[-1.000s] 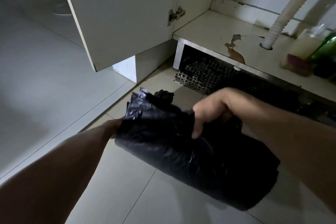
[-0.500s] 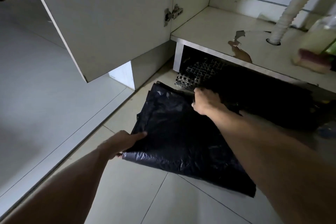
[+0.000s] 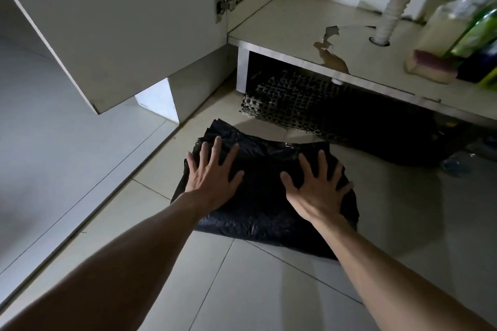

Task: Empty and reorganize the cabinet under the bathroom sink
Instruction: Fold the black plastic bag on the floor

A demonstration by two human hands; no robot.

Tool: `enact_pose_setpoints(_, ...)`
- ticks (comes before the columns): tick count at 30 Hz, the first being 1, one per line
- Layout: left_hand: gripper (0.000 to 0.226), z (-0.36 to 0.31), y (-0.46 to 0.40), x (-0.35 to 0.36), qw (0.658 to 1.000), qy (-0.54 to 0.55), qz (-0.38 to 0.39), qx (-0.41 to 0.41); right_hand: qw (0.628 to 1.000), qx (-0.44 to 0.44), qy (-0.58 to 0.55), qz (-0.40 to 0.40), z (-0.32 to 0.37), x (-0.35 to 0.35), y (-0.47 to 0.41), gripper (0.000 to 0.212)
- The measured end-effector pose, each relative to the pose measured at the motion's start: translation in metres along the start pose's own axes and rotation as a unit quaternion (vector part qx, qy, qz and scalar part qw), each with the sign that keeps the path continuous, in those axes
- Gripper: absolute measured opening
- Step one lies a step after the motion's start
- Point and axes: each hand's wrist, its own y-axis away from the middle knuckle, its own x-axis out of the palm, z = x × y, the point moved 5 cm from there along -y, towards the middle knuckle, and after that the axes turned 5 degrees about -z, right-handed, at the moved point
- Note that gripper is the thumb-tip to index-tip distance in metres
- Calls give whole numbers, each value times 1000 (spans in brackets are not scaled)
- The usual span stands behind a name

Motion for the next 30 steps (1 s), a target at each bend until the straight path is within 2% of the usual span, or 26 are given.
enact_pose_setpoints(4,71,3,-9,30,992,29,87,-92,996,61,-19,64,-23,22,-5,82)
enact_pose_setpoints(6,74,11,-4,46,984,49,125,-121,995,69,-21,71,-30,39,-3,81)
enact_pose_setpoints(11,75,15,7,77,983,39,135,-114,999,45,12,-1,-33,66,0,80)
enact_pose_setpoints(16,78,18,8,85,980,47,155,-115,997,48,7,67,-36,75,0,79)
enact_pose_setpoints(18,77,18,6,73,983,59,130,-112,995,49,-21,82,-37,64,-4,79)
enact_pose_setpoints(21,74,17,4,48,994,33,35,-100,995,80,-40,-36,-46,30,1,82)
enact_pose_setpoints(22,74,17,3,43,994,25,20,-103,991,112,-44,-59,-53,23,5,87)
enact_pose_setpoints(24,77,19,6,40,993,17,21,-116,971,217,-90,-33,-69,21,13,100)
enact_pose_setpoints(25,79,18,8,39,994,6,17,-107,959,263,-102,-4,-76,23,17,106)
enact_pose_setpoints(27,81,4,13,35,999,-31,-3,-22,949,303,-83,34,-81,18,20,113)
enact_pose_setpoints(29,79,-22,21,39,995,-47,26,89,947,304,-89,60,-80,11,20,113)
enact_pose_setpoints(30,76,-34,27,46,990,-42,59,120,943,302,-116,72,-83,13,18,112)
